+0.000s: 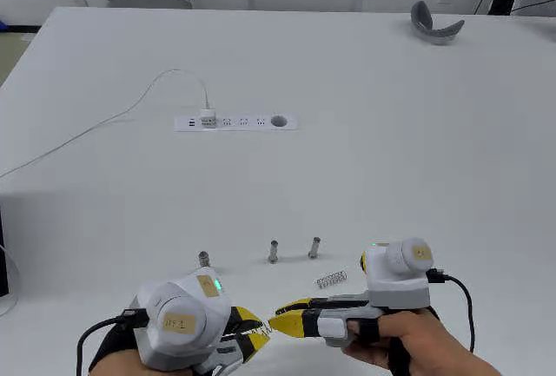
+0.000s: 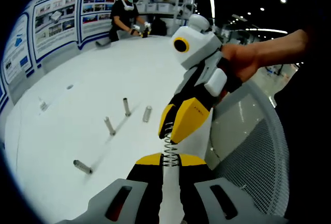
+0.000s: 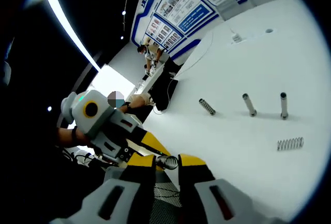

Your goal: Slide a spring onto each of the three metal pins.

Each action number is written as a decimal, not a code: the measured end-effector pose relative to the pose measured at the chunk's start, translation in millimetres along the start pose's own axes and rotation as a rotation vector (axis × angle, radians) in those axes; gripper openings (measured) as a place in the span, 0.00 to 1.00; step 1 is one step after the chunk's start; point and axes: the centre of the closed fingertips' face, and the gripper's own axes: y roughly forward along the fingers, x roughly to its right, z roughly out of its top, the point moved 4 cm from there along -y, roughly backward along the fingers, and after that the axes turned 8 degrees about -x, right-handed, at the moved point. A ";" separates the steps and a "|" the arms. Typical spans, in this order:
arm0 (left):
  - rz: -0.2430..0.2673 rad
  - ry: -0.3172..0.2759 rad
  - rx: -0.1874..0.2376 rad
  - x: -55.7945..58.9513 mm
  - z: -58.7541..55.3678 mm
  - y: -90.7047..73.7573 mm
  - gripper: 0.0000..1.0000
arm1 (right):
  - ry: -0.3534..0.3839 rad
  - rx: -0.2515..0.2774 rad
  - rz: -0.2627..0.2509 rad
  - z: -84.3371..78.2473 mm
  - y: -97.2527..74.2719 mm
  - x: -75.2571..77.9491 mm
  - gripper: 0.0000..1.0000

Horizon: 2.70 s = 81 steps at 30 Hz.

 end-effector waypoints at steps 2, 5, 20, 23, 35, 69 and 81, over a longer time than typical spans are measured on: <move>-0.004 0.002 0.000 0.1 0.2 0.4 0.10 | -0.007 -0.007 0.009 0.4 0.6 -2.9 0.16; -0.010 0.007 0.002 -0.1 1.0 0.3 0.10 | -0.024 -0.020 0.015 1.5 1.7 -6.7 0.13; -0.088 -0.008 0.060 -4.1 13.0 -2.6 0.10 | -0.317 -0.169 -0.073 19.1 -4.1 -21.1 0.13; -0.104 -0.001 0.065 -3.2 14.5 -3.2 0.10 | -0.362 -0.216 -0.072 19.6 -5.3 -22.1 0.13; -0.144 0.047 0.034 5.9 12.1 -0.8 0.10 | -0.557 -0.393 -0.079 9.4 -2.9 -24.2 0.13; -0.194 0.062 -0.011 14.6 -5.1 10.5 0.11 | -0.543 -0.424 -0.070 -11.5 -5.2 -17.7 0.12; -0.149 -0.031 0.004 5.3 -19.9 8.0 0.12 | -0.481 -0.379 -0.124 -17.9 -20.1 -5.1 0.12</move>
